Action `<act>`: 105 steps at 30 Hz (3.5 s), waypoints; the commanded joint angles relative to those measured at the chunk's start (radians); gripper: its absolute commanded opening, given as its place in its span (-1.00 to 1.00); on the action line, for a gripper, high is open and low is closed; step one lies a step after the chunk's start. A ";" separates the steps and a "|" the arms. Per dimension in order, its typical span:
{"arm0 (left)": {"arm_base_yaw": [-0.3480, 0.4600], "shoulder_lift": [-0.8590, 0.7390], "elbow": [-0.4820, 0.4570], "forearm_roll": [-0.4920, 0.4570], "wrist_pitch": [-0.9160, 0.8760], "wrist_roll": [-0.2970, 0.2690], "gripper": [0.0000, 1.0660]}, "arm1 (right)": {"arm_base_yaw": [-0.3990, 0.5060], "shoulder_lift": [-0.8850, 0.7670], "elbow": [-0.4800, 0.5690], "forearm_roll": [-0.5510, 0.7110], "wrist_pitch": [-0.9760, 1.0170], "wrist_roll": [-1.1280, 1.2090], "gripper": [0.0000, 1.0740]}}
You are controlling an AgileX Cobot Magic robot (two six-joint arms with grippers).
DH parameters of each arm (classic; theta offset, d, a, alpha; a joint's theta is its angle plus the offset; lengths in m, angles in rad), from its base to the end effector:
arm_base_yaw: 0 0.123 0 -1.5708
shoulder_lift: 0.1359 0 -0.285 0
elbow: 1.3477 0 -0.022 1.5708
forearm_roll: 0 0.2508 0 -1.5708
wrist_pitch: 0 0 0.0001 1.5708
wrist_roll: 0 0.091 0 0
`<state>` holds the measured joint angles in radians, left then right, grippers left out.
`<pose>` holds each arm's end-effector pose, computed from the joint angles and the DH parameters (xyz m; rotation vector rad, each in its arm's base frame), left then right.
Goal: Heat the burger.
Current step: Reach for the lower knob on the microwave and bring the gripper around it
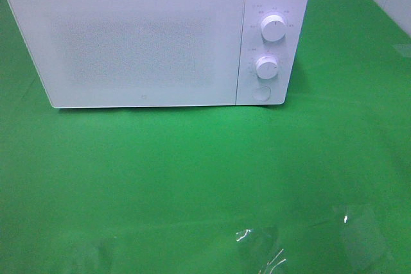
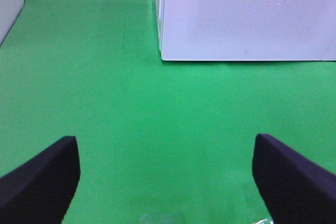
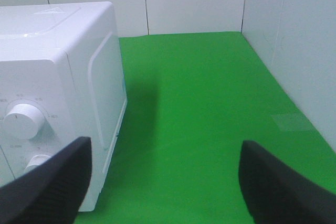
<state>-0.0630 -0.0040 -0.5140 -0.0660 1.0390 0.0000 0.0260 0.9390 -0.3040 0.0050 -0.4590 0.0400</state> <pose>-0.0067 -0.0048 0.2831 0.0660 2.0038 -0.1188 0.1805 0.0045 0.2537 0.0170 1.6598 0.0517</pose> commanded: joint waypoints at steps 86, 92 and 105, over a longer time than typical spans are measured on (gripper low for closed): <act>-0.001 -0.021 0.005 0.002 -0.006 -0.005 0.54 | 0.654 1.149 -0.542 0.798 -0.710 -0.398 0.42; -0.001 -0.021 0.005 0.002 -0.006 -0.005 0.54 | 0.633 1.151 -0.548 0.778 -0.706 -0.386 0.42; -0.001 -0.021 0.005 0.002 -0.006 -0.005 0.54 | 0.625 1.169 -0.547 0.778 -0.720 -0.373 0.42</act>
<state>-0.0630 -0.0040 -0.5140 -0.0660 1.0390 0.0000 0.6660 2.1090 -0.8410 0.7780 -1.1470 -0.3420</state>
